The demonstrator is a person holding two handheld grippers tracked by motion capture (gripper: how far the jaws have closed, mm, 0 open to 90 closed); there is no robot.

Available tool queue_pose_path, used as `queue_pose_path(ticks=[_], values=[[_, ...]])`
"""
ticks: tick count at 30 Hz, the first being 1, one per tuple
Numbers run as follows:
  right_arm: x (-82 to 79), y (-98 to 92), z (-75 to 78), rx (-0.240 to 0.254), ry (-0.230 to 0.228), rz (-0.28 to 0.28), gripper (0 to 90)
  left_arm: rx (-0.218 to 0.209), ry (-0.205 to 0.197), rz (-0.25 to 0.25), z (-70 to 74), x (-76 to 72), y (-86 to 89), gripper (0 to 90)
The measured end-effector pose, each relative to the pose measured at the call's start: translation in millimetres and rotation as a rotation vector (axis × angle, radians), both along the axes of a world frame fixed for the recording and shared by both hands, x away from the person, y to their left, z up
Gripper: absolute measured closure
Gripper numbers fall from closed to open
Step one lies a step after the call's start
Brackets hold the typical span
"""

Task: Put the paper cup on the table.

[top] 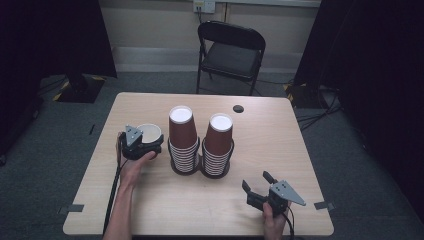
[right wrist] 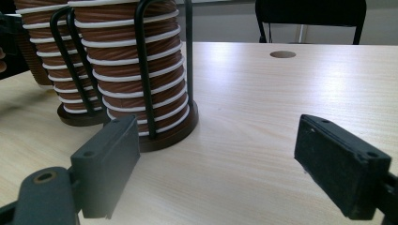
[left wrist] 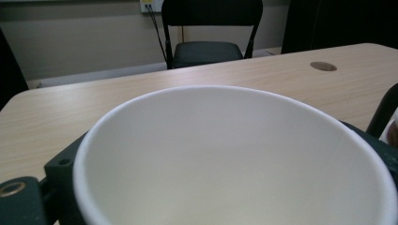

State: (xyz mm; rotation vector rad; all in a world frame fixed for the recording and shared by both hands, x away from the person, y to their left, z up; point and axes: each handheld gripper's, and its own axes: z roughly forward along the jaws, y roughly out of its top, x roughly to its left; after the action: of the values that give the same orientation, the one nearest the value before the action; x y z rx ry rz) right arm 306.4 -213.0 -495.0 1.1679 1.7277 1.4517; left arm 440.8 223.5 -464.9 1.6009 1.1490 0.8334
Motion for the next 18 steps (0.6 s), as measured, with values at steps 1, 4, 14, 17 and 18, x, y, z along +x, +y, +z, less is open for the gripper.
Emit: queue_pose_path(ticks=[1,4,14,17,18], values=[[0.0,0.0,0.0,0.000,0.000,0.000,13.9,0.003,0.008,0.004,-1.4,0.5,0.3,5.0],[-1.0,-1.0,-0.2,0.013,-0.006,-0.003,13.9,-0.017,-0.007,0.007,-4.8,-0.7,1.1,6.4],[-0.8,-0.2,0.0,0.010,-0.003,0.001,14.0,-0.016,0.092,0.013,-16.0,-0.7,4.4,10.0],[-0.7,-0.1,0.0,0.009,-0.002,0.001,14.0,0.000,0.113,0.016,-17.6,-0.9,4.6,11.0],[-0.8,-0.1,0.0,0.008,-0.003,-0.001,14.1,0.000,0.111,0.021,-18.3,-0.5,3.7,11.1]])
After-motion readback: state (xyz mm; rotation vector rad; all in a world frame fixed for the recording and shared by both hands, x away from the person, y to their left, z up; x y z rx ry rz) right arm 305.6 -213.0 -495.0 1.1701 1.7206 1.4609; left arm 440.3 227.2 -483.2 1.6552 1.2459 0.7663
